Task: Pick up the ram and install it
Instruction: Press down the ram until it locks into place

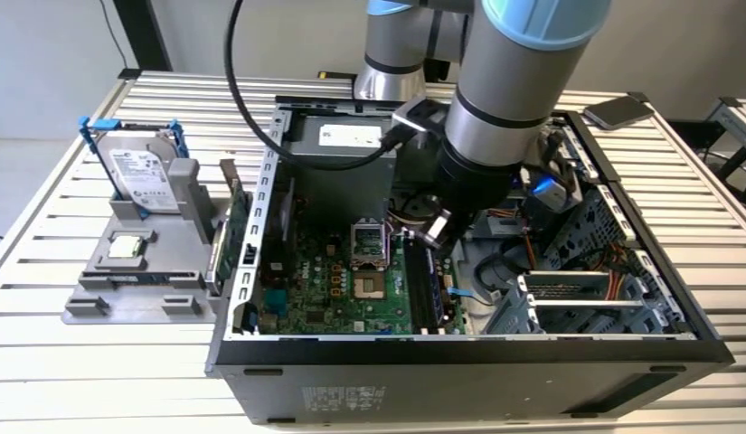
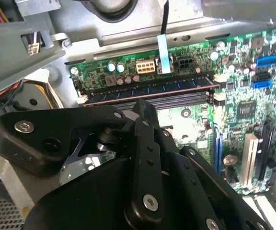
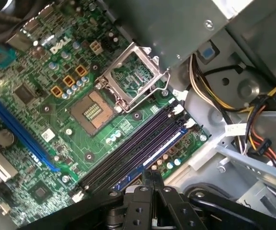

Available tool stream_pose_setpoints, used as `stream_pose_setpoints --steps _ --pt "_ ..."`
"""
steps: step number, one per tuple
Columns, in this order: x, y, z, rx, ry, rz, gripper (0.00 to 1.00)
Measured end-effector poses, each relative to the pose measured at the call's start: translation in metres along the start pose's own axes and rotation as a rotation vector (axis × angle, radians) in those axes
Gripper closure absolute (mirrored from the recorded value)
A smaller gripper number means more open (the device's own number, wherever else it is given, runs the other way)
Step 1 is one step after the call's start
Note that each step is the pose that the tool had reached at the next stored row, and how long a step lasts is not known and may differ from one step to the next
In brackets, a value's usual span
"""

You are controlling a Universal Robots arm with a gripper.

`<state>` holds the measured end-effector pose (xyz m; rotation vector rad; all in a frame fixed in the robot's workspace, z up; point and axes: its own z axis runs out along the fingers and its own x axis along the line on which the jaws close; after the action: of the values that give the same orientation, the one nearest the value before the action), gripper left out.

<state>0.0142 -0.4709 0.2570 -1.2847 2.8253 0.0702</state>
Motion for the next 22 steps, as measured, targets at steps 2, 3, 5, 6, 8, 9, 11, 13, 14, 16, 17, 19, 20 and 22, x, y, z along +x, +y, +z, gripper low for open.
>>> stream_pose_setpoints --steps 2,3,5,6,8,9,11,13,14,16,17,19,20,22 --pt "-0.0001 -0.0001 0.0 0.0016 -0.0023 -0.036 1.0" --pt "-0.0001 0.0 -0.0001 0.002 -0.0028 -0.053 1.0" --pt "0.0 0.0 -0.0001 0.0033 -0.0045 -0.089 1.0" --pt "0.0 0.0 -0.0001 0.0037 -0.0052 -0.108 1.0" --pt "0.0 0.0 0.0001 0.0029 -0.0056 -0.145 1.0" --pt "0.0 0.0 0.0001 0.0022 -0.0054 -0.162 1.0" --pt "0.0 0.0 0.0002 0.0004 -0.0049 -0.198 1.0" --pt "0.0 0.0 0.0004 -0.0016 -0.0044 -0.236 1.0" --pt "0.0 0.0 0.0005 -0.0026 -0.0039 -0.254 1.0" --pt "0.0001 -0.0001 0.0008 -0.0045 -0.0031 -0.29 1.0" --pt "0.0001 0.0 0.0012 -0.0055 -0.0029 -0.308 1.0" --pt "0.0001 -0.0001 0.0019 -0.0075 -0.0023 -0.344 1.0" --pt "0.0001 -0.0001 0.0024 -0.0083 -0.0022 -0.362 1.0" --pt "0.0002 -0.0001 0.0035 -0.0099 -0.0018 -0.399 1.0"
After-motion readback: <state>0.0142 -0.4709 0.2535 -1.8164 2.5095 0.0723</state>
